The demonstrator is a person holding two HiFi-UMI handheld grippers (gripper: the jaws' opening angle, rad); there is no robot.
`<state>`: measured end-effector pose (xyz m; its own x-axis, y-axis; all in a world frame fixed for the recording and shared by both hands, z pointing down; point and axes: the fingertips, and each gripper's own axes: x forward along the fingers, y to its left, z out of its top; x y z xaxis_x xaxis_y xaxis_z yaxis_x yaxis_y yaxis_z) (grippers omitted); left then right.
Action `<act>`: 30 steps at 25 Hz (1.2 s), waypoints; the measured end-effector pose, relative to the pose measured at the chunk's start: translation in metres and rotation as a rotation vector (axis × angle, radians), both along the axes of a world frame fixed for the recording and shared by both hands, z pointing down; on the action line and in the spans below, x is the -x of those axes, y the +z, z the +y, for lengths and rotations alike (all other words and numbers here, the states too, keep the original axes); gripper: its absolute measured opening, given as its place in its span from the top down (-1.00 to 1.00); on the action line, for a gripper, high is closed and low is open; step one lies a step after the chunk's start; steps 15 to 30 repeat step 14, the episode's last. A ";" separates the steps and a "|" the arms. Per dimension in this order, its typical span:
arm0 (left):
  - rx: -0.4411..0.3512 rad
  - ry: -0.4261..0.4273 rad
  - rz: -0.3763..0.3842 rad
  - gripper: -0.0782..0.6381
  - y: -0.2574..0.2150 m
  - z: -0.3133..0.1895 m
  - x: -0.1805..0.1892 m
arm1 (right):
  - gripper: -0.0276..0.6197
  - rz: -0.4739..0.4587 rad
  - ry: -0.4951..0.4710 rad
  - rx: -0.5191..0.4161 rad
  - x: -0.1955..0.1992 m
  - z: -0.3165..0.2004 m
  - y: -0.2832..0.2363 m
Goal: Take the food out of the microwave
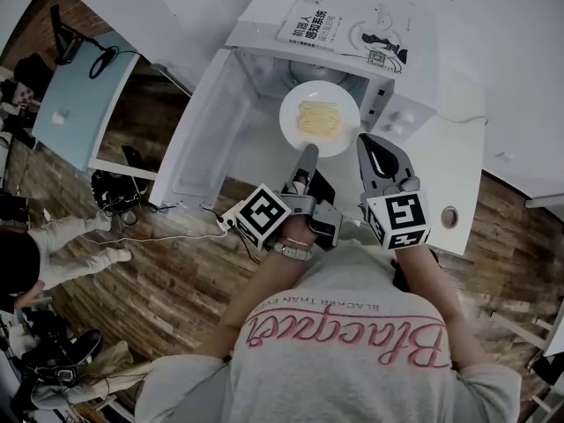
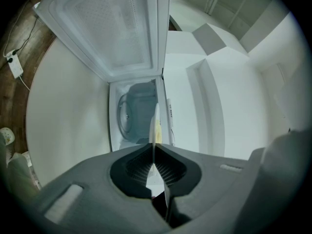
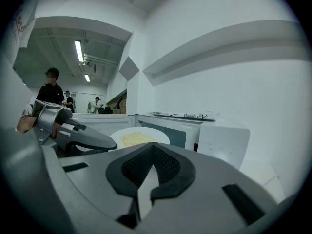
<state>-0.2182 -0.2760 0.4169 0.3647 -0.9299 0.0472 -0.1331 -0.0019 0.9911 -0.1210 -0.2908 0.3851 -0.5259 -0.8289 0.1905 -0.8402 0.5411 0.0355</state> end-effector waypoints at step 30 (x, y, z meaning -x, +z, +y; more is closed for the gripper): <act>-0.031 -0.015 -0.006 0.73 -0.006 0.007 0.014 | 0.89 -0.019 0.030 -0.021 0.006 0.005 -0.008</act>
